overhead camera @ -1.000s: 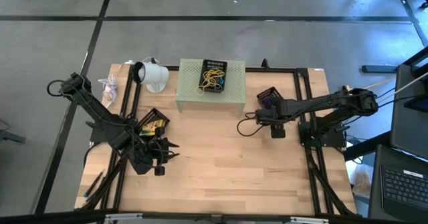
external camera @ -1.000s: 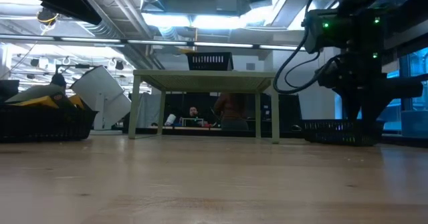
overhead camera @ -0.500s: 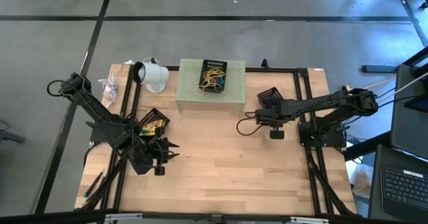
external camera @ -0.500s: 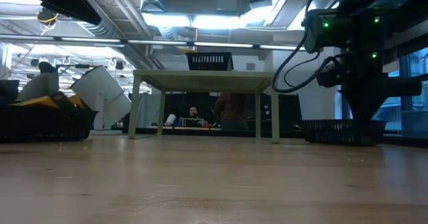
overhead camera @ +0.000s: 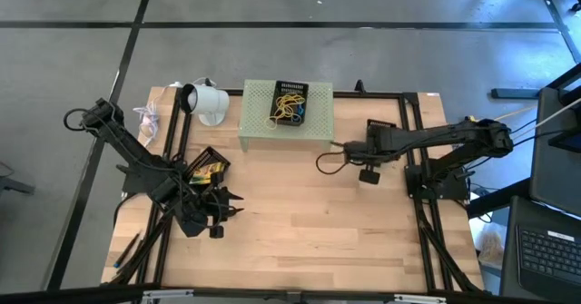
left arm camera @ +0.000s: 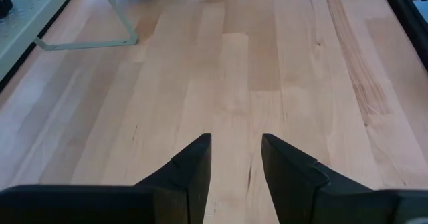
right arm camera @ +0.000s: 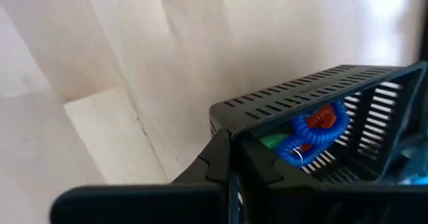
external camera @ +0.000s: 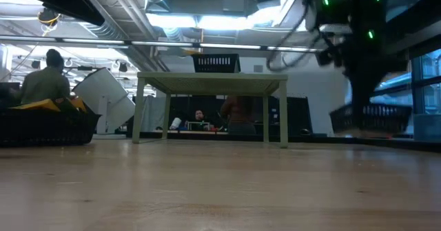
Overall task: Pick & Place Office Desk Supplies
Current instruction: Put the top black bin on the shelf
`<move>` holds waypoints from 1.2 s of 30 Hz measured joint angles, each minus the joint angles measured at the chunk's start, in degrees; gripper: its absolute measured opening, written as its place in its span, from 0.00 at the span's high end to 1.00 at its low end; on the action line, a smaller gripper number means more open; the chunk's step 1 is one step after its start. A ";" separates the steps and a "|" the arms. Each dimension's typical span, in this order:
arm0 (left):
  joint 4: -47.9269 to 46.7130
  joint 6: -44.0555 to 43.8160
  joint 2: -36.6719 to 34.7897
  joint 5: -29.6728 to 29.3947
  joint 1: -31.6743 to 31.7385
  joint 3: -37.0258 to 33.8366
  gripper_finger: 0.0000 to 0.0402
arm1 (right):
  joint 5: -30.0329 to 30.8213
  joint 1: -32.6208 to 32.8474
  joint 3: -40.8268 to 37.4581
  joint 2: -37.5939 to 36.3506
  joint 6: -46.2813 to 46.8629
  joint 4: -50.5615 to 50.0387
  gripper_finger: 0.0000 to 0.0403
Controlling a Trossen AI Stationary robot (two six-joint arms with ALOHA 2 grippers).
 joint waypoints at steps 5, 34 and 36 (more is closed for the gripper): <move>0.01 0.08 0.00 -0.20 0.00 0.00 0.68 | 0.79 0.00 11.59 0.00 4.45 -8.99 0.98; 0.20 0.95 0.00 0.15 0.00 0.00 0.68 | 6.26 -1.34 60.81 24.20 -7.52 -12.55 0.98; 0.20 0.95 0.00 0.16 0.00 0.00 0.68 | 6.26 -1.77 61.59 24.91 -6.45 -12.57 0.97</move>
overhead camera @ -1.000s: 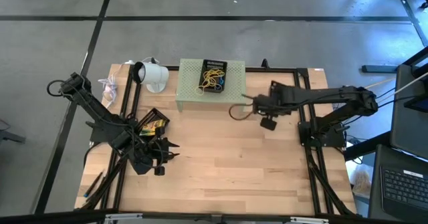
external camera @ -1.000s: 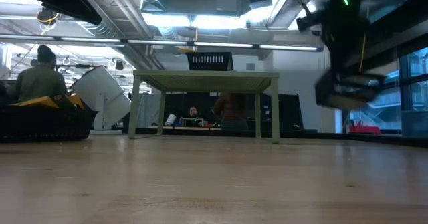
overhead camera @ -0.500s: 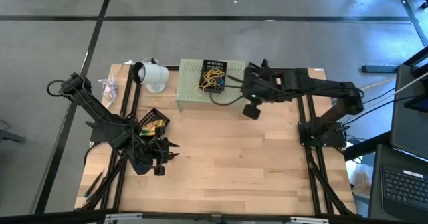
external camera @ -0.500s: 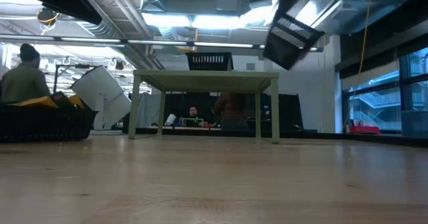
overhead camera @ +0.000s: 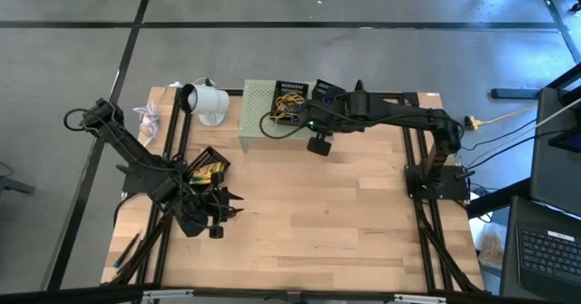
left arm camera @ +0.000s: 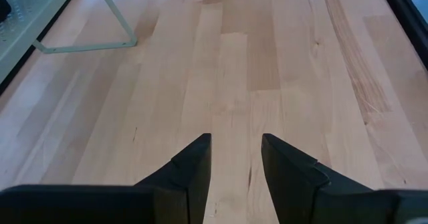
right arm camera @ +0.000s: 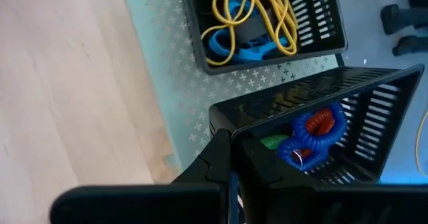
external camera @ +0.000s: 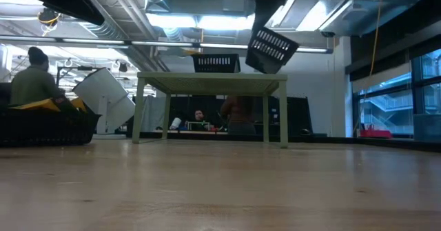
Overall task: Pick & Place Office Desk Supplies
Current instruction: Put the top black bin on the shelf
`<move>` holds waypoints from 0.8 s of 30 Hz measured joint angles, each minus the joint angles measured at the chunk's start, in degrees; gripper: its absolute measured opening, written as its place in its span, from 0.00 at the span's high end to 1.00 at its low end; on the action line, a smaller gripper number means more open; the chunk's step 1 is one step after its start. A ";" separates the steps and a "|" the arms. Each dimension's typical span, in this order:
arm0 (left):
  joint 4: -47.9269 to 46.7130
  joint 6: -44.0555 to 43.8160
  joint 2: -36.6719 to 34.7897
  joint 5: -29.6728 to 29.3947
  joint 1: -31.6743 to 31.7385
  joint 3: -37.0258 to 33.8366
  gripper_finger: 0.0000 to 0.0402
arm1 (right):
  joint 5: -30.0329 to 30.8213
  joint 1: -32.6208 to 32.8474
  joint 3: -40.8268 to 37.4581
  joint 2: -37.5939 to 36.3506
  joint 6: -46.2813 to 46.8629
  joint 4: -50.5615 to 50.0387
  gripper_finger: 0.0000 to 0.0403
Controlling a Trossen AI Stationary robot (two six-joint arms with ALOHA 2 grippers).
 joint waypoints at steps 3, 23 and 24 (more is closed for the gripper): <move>0.00 0.00 0.00 0.04 0.00 0.00 0.68 | -0.03 -0.56 0.13 0.40 1.50 -0.10 0.97; 0.00 0.00 0.01 0.09 0.00 0.00 0.68 | -2.75 -0.92 -0.27 0.40 1.00 4.49 0.97; 0.00 0.00 0.02 0.09 0.00 0.00 0.68 | -2.76 -0.92 -0.27 0.40 0.82 4.27 0.97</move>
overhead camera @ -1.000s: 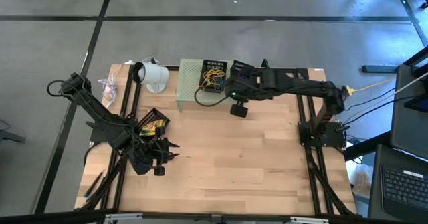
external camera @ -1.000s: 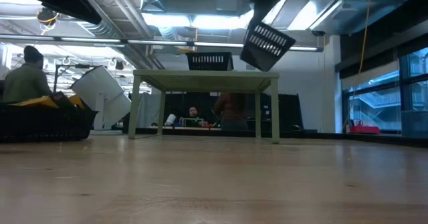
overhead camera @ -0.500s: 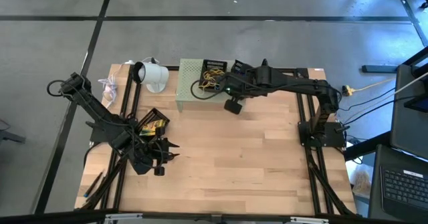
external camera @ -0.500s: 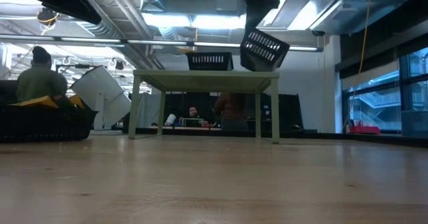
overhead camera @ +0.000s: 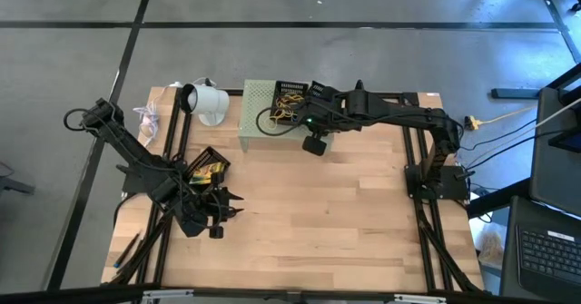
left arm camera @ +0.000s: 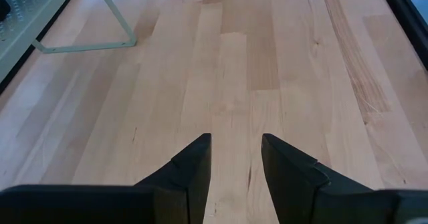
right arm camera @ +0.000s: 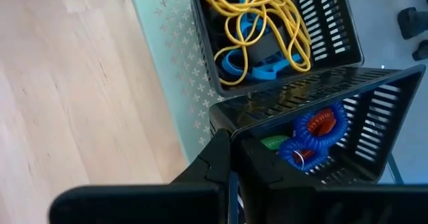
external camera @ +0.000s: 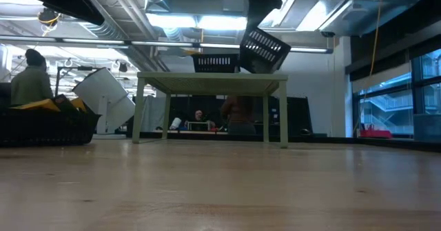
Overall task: Pick & Place Office Desk Supplies
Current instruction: Put the top black bin on the shelf
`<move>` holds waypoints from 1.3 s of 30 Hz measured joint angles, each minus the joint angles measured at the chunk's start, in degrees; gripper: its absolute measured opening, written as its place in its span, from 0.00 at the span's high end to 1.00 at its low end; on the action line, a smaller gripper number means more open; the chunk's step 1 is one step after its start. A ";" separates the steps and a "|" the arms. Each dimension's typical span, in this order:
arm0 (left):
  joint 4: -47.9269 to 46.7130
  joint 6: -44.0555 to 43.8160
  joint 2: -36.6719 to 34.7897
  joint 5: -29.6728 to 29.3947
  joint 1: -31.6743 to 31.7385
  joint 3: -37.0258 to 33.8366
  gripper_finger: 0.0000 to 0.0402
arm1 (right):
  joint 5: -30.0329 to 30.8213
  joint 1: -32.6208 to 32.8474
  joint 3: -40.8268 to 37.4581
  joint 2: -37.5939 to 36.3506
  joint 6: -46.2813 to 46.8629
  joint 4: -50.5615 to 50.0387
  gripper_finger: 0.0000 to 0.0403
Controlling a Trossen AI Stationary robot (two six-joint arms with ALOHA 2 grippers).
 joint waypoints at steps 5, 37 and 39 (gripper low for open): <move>0.00 0.00 -0.01 0.00 0.00 0.00 0.68 | 0.03 0.00 -0.02 0.00 -0.20 -0.66 0.97; 0.00 -0.11 0.00 -0.39 0.00 0.00 0.68 | -4.16 -1.92 -1.64 1.56 -1.13 3.05 0.97; 0.00 -0.06 -0.01 -0.40 0.01 0.00 0.68 | -4.12 -1.92 -1.68 2.28 -2.29 2.45 0.97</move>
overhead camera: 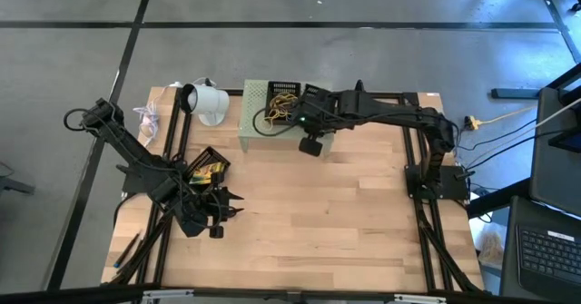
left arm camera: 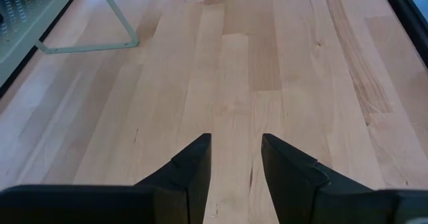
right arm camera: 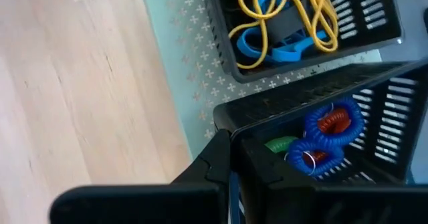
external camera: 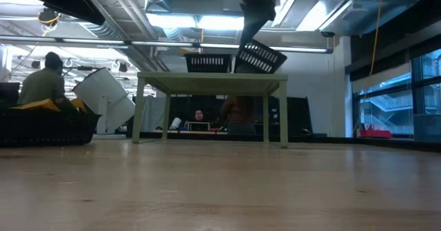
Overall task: Pick & Place Office Desk Supplies
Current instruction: Put the top black bin on the shelf, then put the black bin on the shelf
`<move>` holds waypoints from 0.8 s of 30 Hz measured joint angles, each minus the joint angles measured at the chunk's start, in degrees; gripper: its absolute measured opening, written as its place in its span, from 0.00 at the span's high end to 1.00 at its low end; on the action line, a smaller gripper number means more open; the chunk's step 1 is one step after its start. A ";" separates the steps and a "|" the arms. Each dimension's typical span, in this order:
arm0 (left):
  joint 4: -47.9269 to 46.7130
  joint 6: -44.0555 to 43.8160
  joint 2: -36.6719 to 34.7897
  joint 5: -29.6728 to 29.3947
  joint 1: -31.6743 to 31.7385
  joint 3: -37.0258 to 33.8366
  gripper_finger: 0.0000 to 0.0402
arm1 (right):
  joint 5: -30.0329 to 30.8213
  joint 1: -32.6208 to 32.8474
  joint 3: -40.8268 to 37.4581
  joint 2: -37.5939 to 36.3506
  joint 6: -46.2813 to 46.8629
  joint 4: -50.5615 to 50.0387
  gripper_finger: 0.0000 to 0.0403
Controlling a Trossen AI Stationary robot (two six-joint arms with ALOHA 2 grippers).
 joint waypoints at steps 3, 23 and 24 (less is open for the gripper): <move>-0.07 -0.02 -0.01 -0.01 -0.01 0.00 0.68 | 0.02 0.00 0.02 0.25 -1.05 -0.28 0.97; -0.13 -0.09 0.01 -0.01 -0.01 0.02 0.68 | 0.70 -0.02 0.00 0.38 -1.36 1.50 0.78; -0.13 -0.09 -0.01 -0.01 0.01 0.02 0.68 | 0.70 -0.02 0.00 0.38 -1.37 1.50 0.76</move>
